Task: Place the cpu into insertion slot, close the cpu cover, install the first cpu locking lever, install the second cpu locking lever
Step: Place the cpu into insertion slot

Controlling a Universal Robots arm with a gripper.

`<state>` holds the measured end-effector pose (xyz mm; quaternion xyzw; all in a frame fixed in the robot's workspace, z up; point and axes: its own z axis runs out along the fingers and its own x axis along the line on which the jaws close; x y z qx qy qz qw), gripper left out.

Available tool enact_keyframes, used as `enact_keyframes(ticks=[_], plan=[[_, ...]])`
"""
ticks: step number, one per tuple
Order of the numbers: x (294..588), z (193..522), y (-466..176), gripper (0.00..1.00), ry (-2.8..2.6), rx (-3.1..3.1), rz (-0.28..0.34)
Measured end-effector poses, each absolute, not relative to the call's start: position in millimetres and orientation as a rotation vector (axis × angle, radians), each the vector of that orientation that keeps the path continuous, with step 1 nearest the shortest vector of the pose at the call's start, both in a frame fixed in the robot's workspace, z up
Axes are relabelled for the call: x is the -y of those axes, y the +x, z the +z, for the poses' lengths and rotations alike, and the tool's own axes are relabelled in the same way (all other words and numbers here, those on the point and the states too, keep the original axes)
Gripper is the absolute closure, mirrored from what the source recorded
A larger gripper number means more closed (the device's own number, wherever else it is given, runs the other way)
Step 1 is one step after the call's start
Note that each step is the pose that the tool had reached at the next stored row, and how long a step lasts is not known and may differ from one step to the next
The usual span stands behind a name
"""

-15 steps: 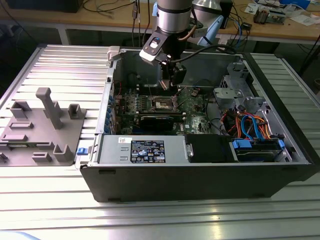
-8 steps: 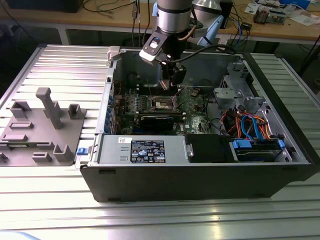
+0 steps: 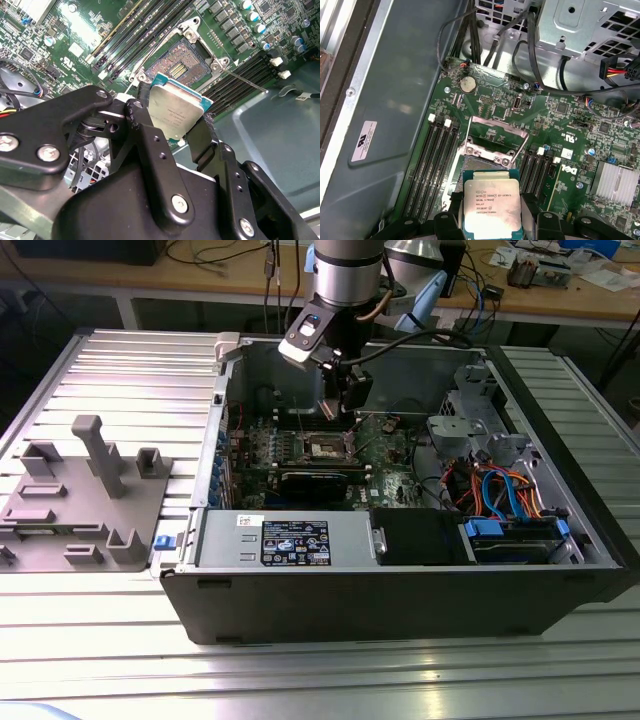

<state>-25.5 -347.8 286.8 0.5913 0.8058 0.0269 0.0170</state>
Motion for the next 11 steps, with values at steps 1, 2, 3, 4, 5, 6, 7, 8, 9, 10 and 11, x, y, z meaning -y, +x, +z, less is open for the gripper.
enact_keyframes(ticks=[1,2,3,4,5,6,7,8,9,10,11], plan=[[347.8,286.8,-25.5,0.46,1.838,-2.504,0.084],[347.8,286.8,-25.5,0.46,1.839,-2.504,0.084],[347.8,286.8,-25.5,0.46,1.839,-2.503,0.084],[347.8,286.8,-25.5,0.46,1.84,-2.503,0.084],[347.8,286.8,-25.5,0.46,1.841,-2.502,0.083],[347.8,286.8,-25.5,0.46,1.843,-2.501,0.084],[347.8,286.8,-25.5,0.46,1.843,-2.5,0.083],[347.8,286.8,-25.5,0.46,1.844,-2.5,0.084],[347.8,286.8,-25.5,0.46,1.844,-2.499,0.083],[347.8,286.8,-25.5,0.46,1.845,-2.499,0.083],[347.8,286.8,-25.5,0.46,1.846,-2.498,0.083]])
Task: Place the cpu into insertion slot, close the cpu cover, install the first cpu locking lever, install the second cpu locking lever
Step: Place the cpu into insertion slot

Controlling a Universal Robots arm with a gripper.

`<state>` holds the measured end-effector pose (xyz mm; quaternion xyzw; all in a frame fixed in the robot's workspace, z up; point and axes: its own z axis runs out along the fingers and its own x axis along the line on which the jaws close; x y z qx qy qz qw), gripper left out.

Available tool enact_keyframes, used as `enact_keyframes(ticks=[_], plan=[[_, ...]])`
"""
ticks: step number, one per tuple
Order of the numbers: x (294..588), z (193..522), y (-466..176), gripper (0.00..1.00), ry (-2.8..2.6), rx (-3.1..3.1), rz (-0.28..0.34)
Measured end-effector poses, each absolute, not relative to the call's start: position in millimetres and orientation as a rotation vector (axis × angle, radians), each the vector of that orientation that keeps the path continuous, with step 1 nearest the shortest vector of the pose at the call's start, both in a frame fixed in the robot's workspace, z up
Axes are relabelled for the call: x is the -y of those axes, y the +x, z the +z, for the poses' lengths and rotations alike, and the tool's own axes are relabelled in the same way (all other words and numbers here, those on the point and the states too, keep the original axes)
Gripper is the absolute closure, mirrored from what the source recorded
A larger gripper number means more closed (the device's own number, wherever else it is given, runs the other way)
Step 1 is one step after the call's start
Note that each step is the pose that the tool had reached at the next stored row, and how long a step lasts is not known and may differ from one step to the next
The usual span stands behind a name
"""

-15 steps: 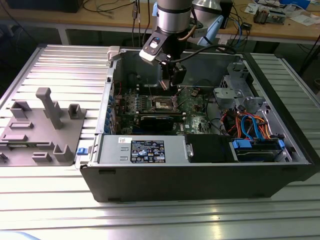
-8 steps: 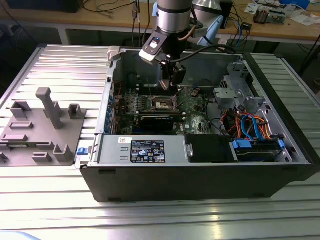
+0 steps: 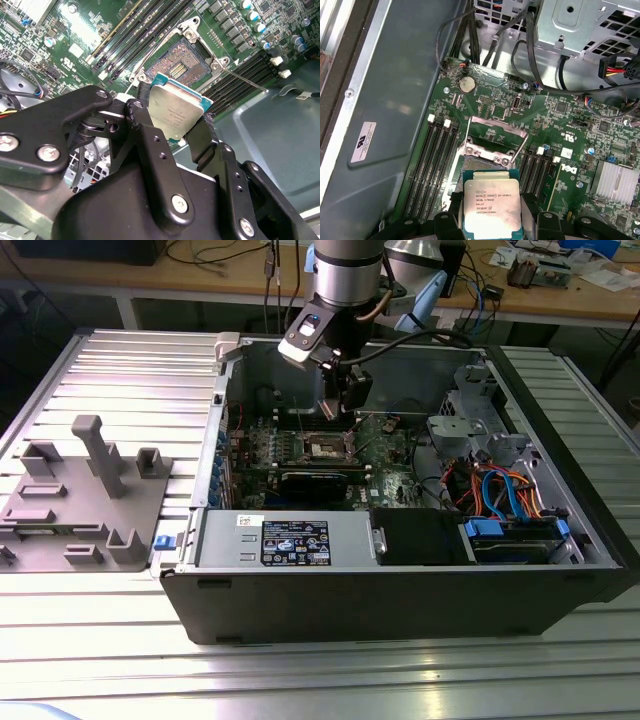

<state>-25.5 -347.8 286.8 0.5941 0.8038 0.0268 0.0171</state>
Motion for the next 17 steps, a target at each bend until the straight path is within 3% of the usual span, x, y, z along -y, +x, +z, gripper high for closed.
enact_keyframes(ticks=[17], plan=[[347.8,286.8,-25.5,0.46,1.89,-2.464,0.083]])
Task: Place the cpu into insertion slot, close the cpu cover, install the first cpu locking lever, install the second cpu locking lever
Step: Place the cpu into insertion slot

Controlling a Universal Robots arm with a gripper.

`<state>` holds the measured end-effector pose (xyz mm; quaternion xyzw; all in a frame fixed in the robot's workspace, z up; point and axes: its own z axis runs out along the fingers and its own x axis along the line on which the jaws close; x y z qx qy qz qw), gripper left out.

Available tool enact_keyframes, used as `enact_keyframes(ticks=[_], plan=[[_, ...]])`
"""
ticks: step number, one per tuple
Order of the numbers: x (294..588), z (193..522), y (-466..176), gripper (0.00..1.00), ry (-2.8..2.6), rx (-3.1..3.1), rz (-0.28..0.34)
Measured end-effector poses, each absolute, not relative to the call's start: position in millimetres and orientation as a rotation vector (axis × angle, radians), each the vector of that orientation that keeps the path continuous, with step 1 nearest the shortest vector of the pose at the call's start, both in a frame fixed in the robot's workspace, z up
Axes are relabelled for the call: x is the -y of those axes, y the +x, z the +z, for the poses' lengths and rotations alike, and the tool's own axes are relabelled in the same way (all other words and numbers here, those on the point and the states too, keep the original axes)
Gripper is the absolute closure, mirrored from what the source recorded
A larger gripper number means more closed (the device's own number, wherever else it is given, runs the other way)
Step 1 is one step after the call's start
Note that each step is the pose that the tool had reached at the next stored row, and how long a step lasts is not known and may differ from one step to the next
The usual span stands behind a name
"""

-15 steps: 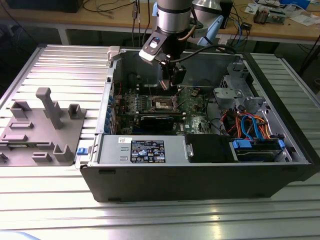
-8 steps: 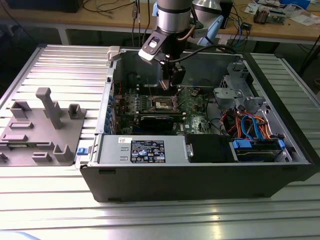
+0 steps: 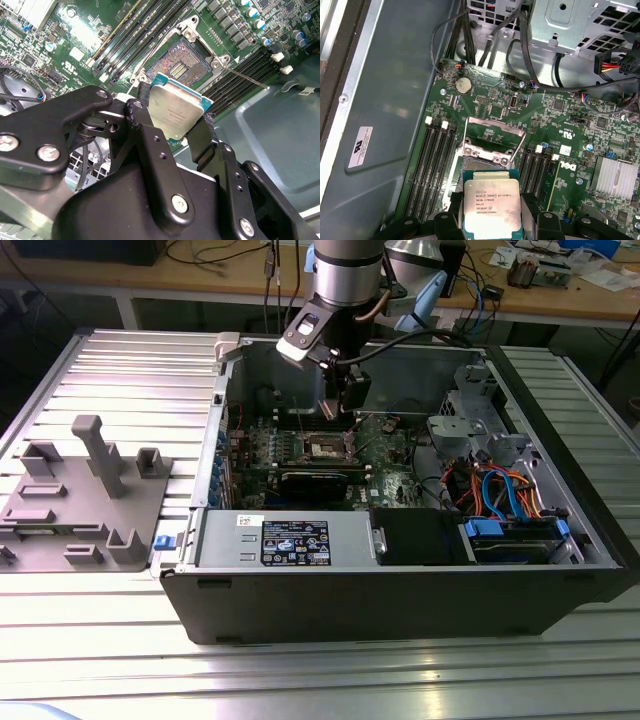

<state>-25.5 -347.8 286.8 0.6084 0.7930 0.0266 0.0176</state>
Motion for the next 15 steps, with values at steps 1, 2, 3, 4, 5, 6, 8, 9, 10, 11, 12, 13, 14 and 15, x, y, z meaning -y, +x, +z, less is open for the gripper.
enact_keyframes(ticks=[1,2,3,4,5,6,8,9,10,11,12,13,14,15], plan=[[347.8,286.8,-25.5,0.46,1.891,-2.463,0.082],[347.8,286.8,-25.5,0.46,1.893,-2.462,0.082],[347.8,286.8,-25.5,0.46,1.895,-2.46,0.082],[347.8,286.8,-25.5,0.46,1.895,-2.46,0.082],[347.8,286.8,-25.5,0.46,1.895,-2.46,0.082],[347.8,286.8,-25.5,0.46,1.897,-2.458,0.082],[347.8,286.8,-25.5,0.46,1.9,-2.456,0.082],[347.8,286.8,-25.5,0.46,1.902,-2.454,0.082],[347.8,286.8,-25.5,0.46,1.903,-2.454,0.082],[347.8,286.8,-25.5,0.46,1.903,-2.454,0.082],[347.8,286.8,-25.5,0.46,1.906,-2.451,0.082],[347.8,286.8,-25.5,0.46,1.91,-2.448,0.082],[347.8,286.8,-25.5,0.46,1.91,-2.448,0.082],[347.8,286.8,-25.5,0.46,1.911,-2.447,0.082]])
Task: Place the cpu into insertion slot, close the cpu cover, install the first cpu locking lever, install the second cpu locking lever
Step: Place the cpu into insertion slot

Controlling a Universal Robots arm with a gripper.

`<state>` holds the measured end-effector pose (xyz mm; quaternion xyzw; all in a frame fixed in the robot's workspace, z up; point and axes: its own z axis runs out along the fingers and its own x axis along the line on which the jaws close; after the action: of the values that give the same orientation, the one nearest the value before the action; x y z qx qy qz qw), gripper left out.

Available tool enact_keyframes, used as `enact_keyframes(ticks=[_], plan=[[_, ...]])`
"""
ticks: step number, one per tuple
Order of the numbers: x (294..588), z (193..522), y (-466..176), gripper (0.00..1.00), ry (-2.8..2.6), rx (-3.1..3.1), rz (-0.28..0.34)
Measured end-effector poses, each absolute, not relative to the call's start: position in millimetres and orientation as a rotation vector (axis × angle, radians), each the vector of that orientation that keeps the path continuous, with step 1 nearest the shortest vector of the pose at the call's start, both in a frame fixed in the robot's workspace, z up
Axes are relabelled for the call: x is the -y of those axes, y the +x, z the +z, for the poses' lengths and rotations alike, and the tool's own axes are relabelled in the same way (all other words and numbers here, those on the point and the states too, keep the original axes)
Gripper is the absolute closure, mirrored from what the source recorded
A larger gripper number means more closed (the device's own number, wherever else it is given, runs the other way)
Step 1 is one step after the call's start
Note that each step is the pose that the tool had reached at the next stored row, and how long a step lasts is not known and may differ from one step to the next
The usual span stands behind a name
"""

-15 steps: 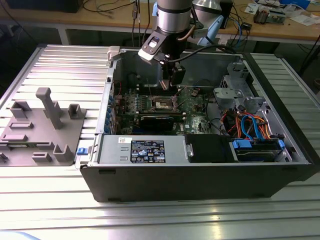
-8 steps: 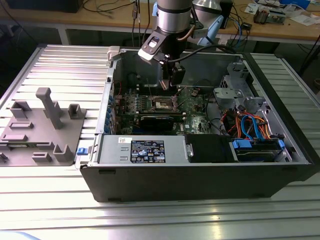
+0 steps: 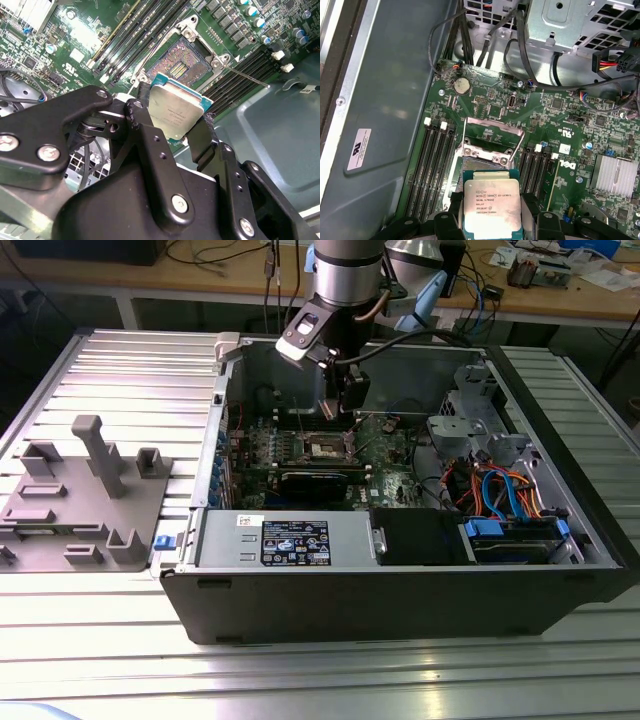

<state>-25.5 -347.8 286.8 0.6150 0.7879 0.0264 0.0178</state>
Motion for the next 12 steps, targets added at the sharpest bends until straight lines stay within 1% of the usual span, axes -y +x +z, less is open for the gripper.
enact_keyframes(ticks=[12], plan=[[347.8,286.8,-25.5,0.46,1.926,-2.435,0.082]])
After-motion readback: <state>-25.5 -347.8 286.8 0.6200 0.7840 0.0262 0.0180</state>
